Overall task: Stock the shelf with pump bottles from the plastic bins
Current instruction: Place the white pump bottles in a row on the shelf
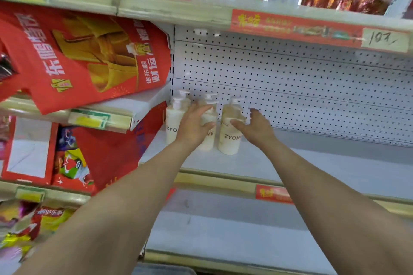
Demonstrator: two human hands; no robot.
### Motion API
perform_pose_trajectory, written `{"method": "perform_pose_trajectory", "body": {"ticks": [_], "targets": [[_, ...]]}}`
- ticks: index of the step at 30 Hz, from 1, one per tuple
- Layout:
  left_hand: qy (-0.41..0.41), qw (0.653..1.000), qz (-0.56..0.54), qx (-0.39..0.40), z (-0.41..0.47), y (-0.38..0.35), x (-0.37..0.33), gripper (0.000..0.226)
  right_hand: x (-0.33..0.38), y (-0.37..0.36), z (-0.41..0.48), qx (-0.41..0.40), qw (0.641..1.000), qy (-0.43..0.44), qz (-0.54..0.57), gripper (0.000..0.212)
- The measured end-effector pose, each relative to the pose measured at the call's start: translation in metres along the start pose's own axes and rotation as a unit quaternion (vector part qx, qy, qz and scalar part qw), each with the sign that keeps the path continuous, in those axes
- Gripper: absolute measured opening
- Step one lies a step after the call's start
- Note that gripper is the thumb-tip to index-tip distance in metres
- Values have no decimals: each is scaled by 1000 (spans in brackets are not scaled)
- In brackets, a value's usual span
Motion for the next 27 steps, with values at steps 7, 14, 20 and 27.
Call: {"method": "perform_pose_trajectory", "body": {"ticks": [7, 14, 20, 27], "targets": [[-7, 995, 88, -57, -45, 72, -23, 53, 77, 11, -62, -76, 979, 85, -171, 73], [9, 986, 147, -73, -111, 128, -27, 49, 136, -23, -130, -59, 974, 100, -196, 64], [77, 985, 152, -37, -162, 148, 3, 52, 146, -68, -173, -31, 980, 71, -186, 65], [137, 978, 155, 15, -211, 138, 81, 54, 112, -143, -206, 40, 985, 32, -168, 66]]}}
Point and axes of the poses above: each hand's wrist, its own z-axis towards the middle knuckle, its own y-axis out of the back of the hand, x = y × z, the point moved 5 cm from there along z, towards the middle knuckle, and after that the axes turned 9 degrees about x, right-handed, at the moved point
